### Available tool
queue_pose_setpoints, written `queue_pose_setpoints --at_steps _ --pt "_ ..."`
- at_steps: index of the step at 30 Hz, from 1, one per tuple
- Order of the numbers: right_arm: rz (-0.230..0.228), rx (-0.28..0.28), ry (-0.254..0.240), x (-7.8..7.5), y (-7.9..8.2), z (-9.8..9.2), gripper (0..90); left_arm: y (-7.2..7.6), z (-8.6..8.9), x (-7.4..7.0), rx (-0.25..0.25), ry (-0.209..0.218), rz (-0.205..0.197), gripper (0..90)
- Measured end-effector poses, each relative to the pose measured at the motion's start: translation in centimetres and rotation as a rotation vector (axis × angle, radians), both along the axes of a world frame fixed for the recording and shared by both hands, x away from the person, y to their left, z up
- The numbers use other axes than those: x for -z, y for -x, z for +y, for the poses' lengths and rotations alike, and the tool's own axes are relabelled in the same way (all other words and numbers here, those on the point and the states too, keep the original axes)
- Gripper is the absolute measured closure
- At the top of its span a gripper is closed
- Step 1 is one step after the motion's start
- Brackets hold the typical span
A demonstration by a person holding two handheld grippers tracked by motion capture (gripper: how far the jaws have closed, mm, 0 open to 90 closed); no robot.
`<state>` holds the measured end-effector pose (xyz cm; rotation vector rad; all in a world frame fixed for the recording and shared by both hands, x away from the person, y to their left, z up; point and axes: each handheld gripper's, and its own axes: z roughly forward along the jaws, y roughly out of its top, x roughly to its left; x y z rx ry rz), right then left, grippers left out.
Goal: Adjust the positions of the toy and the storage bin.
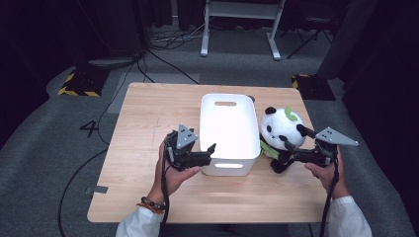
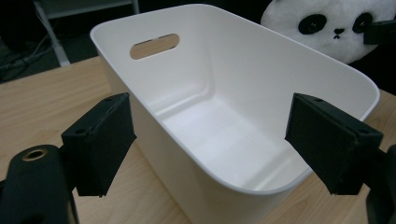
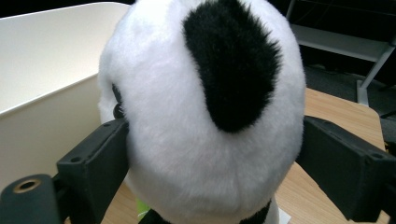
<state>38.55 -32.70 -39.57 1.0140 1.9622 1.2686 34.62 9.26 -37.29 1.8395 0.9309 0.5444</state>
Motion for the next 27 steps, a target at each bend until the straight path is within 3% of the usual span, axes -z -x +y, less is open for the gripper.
queue_pose_setpoints --at_steps 3,6,9,11,15,17,20,23,27 --pt "-0.002 0.001 0.012 -0.1 0.0 0.2 10.2 0.8 1.5 -0.2 0.031 -0.011 -0.036 15.8" --pt "0.001 0.002 0.015 -0.2 -0.1 0.3 10.0 1.5 3.1 -0.1 0.032 -0.025 -0.056 15.8" --pt "-0.009 -0.005 0.004 -0.6 0.0 0.2 12.5 2.3 4.5 0.7 0.039 -0.032 -0.047 15.9" --pt "-0.020 -0.012 -0.016 -1.0 0.2 0.0 13.2 2.8 5.3 1.5 0.050 -0.063 -0.039 15.9" --pt "-0.017 -0.016 -0.007 -1.2 0.0 0.2 12.4 3.7 6.3 4.0 0.064 -0.135 -0.001 15.9" --pt "-0.002 -0.017 -0.026 -1.1 -0.2 0.1 11.4 4.0 6.7 5.3 0.069 -0.169 0.017 15.9" --pt "0.004 -0.019 -0.041 -1.0 -0.4 -0.1 11.0 4.0 7.1 7.2 0.066 -0.194 0.062 16.0" --pt "0.006 -0.009 -0.048 -1.2 -0.5 0.0 10.9 3.7 7.2 9.0 0.068 -0.247 0.099 16.1" --pt "0.003 -0.003 -0.053 -1.5 -0.8 0.2 12.2 3.2 7.4 10.8 0.075 -0.244 0.126 16.1"
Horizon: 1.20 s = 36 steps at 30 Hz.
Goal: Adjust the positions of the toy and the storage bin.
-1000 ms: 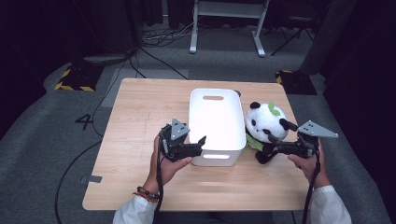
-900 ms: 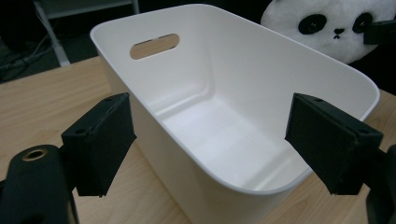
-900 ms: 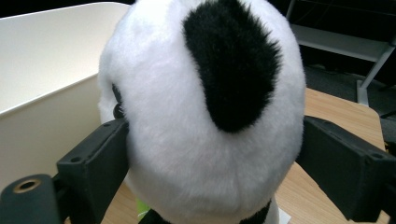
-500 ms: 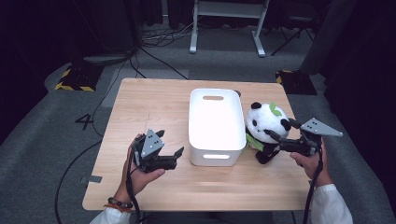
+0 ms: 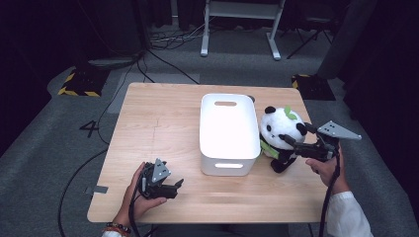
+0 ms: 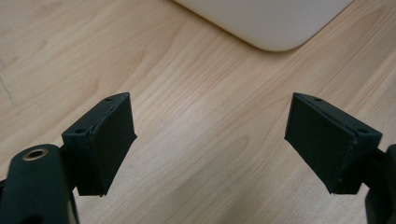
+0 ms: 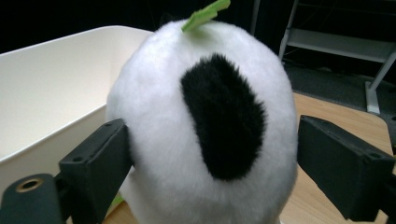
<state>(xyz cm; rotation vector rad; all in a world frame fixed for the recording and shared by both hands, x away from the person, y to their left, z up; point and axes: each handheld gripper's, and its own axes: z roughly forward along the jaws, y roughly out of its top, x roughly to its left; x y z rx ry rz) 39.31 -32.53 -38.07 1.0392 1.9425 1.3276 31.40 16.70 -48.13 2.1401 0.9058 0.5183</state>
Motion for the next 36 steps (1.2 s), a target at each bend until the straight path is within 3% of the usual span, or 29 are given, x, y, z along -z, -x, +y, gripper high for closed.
queue_pose_setpoints --at_steps 6,11,17,19,21,28,36 --pt "-0.028 -0.008 -0.006 -0.6 0.2 0.2 13.2 -0.6 0.1 1.6 -0.007 -0.043 0.050 16.2" --pt "-0.033 -0.005 -0.006 -0.9 0.0 0.3 12.1 -0.7 0.3 2.1 0.000 -0.045 0.080 16.2" --pt "0.000 -0.013 -0.030 -0.6 -0.7 0.1 9.2 -1.0 0.6 2.4 0.009 -0.032 0.108 15.7" --pt "0.016 -0.006 -0.019 -0.5 -1.0 0.1 8.7 -1.4 0.8 2.4 0.011 -0.013 0.141 15.6" --pt "0.029 0.003 0.001 -0.4 -1.2 0.3 7.5 -1.5 0.9 2.4 0.015 -0.008 0.149 15.1" --pt "0.029 -0.008 0.010 -0.2 -1.6 0.5 19.7 -1.4 0.8 2.4 0.016 -0.009 0.148 15.2" --pt "0.004 -0.043 0.001 0.3 -1.2 0.3 41.8 -1.5 0.9 2.4 0.016 -0.008 0.148 15.3"
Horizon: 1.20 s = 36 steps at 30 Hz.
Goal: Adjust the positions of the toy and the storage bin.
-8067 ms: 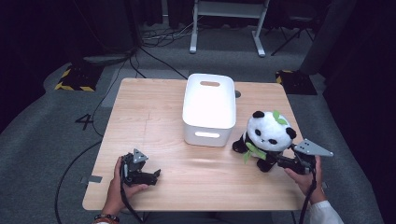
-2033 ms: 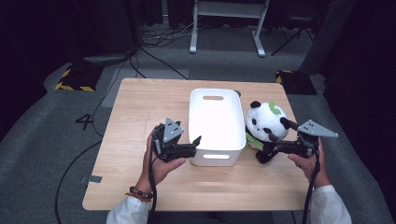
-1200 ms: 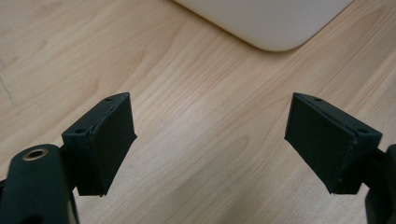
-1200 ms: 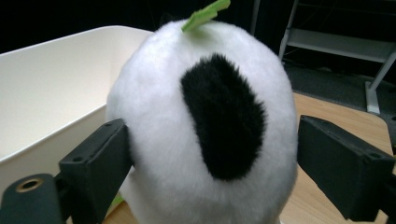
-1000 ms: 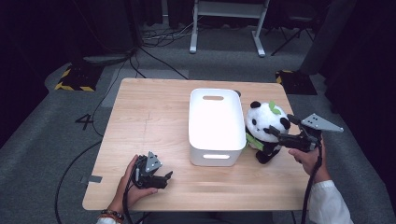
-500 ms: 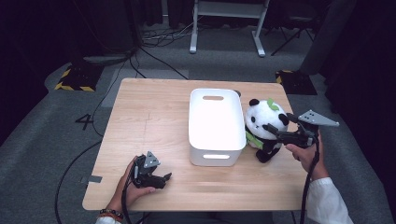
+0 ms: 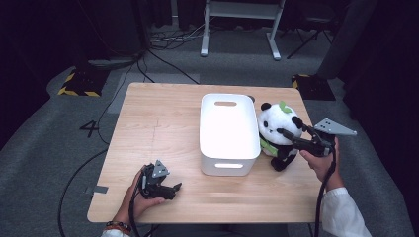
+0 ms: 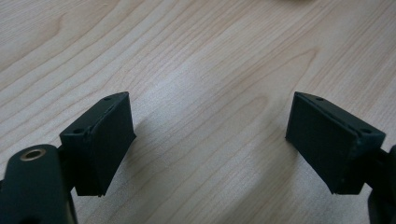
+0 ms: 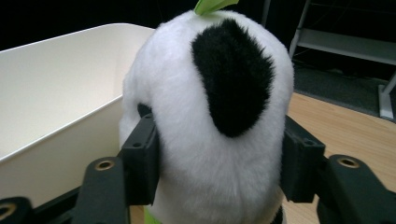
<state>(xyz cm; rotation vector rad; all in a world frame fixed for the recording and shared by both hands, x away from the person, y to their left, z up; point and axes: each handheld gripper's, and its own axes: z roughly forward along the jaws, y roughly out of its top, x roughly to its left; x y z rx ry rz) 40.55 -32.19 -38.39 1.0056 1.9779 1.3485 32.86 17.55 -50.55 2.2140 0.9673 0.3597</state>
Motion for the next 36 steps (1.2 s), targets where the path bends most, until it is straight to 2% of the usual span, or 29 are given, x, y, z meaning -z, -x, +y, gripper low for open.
queue_pose_setpoints --at_steps 11,23,36 --pt "-0.032 -0.001 0.008 0.3 0.7 0.1 49.7 0.0 0.0 0.0 -0.003 0.000 0.001 14.9" --pt "-0.054 0.020 0.001 0.4 1.4 0.2 51.7 0.0 -0.1 0.0 -0.008 -0.001 0.001 15.0" --pt "-0.065 0.014 -0.005 0.1 1.7 -0.2 53.8 0.1 -0.1 0.0 -0.008 -0.001 0.000 15.1"
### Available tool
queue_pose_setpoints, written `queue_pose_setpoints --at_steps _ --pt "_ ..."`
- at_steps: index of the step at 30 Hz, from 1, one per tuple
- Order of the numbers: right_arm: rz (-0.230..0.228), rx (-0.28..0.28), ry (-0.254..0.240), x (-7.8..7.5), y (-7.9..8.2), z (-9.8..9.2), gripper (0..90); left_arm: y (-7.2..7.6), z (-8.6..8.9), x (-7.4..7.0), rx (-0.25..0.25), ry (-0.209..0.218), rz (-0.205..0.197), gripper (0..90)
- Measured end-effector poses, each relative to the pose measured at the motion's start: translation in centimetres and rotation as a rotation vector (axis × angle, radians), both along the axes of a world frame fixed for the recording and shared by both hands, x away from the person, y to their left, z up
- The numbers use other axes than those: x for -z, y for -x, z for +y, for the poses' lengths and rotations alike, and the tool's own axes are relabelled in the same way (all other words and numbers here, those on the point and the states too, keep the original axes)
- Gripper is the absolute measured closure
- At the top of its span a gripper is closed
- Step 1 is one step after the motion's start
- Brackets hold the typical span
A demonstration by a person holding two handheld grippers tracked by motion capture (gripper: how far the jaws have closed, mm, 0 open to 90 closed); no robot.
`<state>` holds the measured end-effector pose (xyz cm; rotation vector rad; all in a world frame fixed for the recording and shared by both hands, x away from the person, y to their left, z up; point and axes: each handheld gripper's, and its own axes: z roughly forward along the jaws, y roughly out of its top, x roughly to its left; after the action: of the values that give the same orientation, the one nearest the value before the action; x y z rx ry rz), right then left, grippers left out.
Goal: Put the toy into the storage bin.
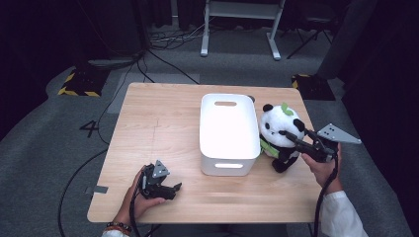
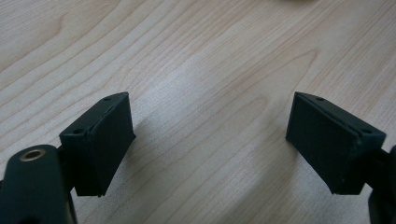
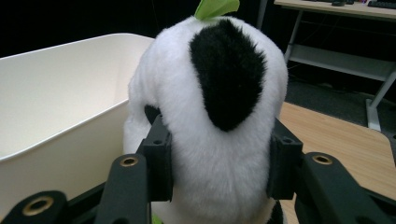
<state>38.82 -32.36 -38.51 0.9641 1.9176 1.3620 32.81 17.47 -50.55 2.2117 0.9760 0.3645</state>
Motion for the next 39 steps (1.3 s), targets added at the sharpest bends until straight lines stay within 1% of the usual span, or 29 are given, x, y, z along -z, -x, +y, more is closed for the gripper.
queue_pose_setpoints --at_steps 10,16,19,22,30,36,39 --pt "-0.030 -0.002 -0.005 -1.1 0.4 -0.4 54.2 0.0 0.0 0.0 -0.001 0.001 0.003 15.0" --pt "-0.048 -0.014 -0.034 -2.0 0.7 -0.9 54.3 0.0 0.0 0.0 -0.001 0.002 0.002 15.0" --pt "-0.067 -0.010 -0.038 -2.6 1.1 -1.1 54.3 0.0 0.0 0.0 0.001 0.000 0.001 15.1" --pt "-0.074 -0.013 -0.051 -3.2 1.4 -1.3 54.3 0.0 0.0 0.0 -0.001 0.002 0.003 15.0" --pt "-0.106 -0.026 -0.059 -5.1 2.1 -1.5 54.3 0.0 0.0 0.0 -0.001 0.001 0.002 15.1" --pt "-0.133 -0.041 -0.062 -6.5 2.5 -1.1 54.2 0.0 0.0 0.0 -0.001 0.001 0.002 15.1" --pt "-0.144 -0.051 -0.061 -6.9 2.7 -0.9 54.3 0.0 0.0 0.0 -0.001 0.001 0.001 15.1"
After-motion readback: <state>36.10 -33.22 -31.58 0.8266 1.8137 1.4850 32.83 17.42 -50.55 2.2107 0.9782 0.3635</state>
